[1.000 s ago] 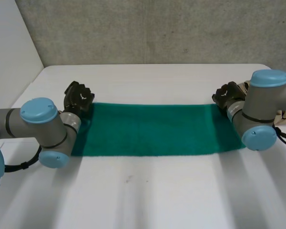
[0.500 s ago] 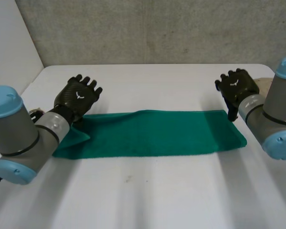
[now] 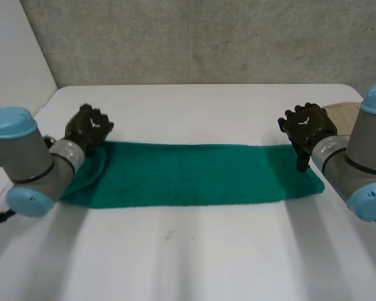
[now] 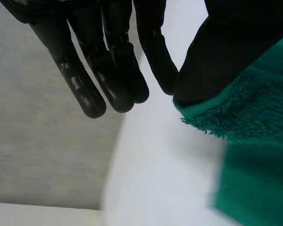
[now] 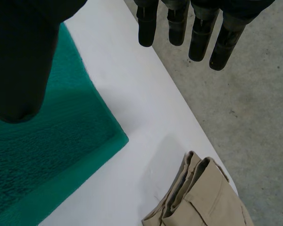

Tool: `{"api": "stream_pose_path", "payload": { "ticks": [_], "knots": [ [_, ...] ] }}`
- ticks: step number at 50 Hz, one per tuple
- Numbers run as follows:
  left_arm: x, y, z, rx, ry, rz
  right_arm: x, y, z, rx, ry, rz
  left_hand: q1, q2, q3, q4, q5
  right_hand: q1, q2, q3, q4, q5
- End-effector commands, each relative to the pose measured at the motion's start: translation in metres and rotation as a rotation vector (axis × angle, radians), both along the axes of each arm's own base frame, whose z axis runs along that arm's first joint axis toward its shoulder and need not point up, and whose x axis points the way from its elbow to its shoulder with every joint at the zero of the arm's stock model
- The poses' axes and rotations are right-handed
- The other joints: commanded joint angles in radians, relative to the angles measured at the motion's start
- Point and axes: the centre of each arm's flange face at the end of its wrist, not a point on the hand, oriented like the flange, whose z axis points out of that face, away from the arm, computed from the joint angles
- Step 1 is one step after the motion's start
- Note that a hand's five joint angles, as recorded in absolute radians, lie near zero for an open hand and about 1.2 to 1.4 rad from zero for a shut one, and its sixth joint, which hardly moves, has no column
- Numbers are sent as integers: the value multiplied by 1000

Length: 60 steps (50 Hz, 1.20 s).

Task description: Fold the laundry.

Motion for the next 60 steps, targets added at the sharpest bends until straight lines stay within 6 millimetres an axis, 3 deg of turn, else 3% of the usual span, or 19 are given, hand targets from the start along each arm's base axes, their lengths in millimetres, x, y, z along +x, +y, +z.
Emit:
{"api": "stream_pose_path", "payload": {
  "ticks": [1, 2, 4, 11, 20, 27, 33, 44, 52, 60],
  "knots": [
    [0, -42, 0, -236, -18, 7, 0, 2, -2, 8, 5, 0, 68, 30, 34, 25, 78, -28, -42, -40, -58, -68],
    [-3, -42, -5, -215, -1, -21, 2, 4, -3, 10, 7, 8, -430, -469, -465, -473, -421, -28, -42, -40, -58, -68],
    [-5, -36, -11, -172, 12, -56, 4, 6, -4, 13, 8, 14, -979, -1018, -1014, -1022, -970, -28, -42, -40, -58, -68],
    [-2, -25, -21, -112, 15, -66, 4, 6, -3, 11, 10, 15, -978, -1017, -1013, -1021, -969, -28, -42, -40, -58, -68],
    [7, 11, 6, 34, 73, -44, 4, 5, -4, 13, 7, 14, -975, -1014, -1010, -1019, -966, -28, -42, -40, -58, -68],
    [9, 49, 29, 251, 273, -17, 3, 5, -3, 10, 8, 11, -955, -993, -990, -998, -945, -28, -42, -40, -58, -68],
    [14, 62, 22, 349, 373, 32, 4, 6, -6, 19, 10, 14, -914, -952, -948, -957, -904, -28, -42, -40, -58, -68],
    [34, 46, -9, 347, 341, 219, 5, 6, -9, 26, 14, 19, -840, -879, -875, -883, -831, -28, -42, -40, -58, -68],
    [36, 39, -31, 381, 323, 267, 5, 6, -10, 29, 14, 19, -820, -858, -855, -863, -810, -28, -42, -40, -58, -68],
    [44, 22, -33, 312, 317, 367, 5, 6, -11, 31, 16, 21, -794, -832, -828, -837, -784, -28, -42, -40, -58, -68]
  ]
}}
